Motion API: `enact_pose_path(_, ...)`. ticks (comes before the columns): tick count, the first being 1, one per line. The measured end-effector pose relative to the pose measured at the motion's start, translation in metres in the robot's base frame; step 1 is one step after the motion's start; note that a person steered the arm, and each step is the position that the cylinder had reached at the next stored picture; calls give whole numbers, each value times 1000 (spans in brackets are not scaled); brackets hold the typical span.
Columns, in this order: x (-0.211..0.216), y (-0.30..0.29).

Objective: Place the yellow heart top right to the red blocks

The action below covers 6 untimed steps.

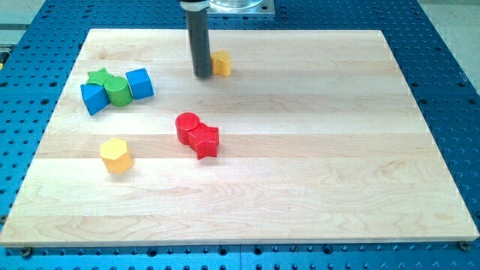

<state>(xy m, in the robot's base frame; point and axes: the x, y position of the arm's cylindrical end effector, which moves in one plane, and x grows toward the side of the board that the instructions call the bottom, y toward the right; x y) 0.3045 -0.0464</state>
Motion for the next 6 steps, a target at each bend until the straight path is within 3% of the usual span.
enact_pose_path(1, -9, 68)
enact_pose_path(2, -15, 42)
enact_pose_path(3, -33, 60)
enact_pose_path(5, -35, 204)
enact_pose_path(6, -35, 205)
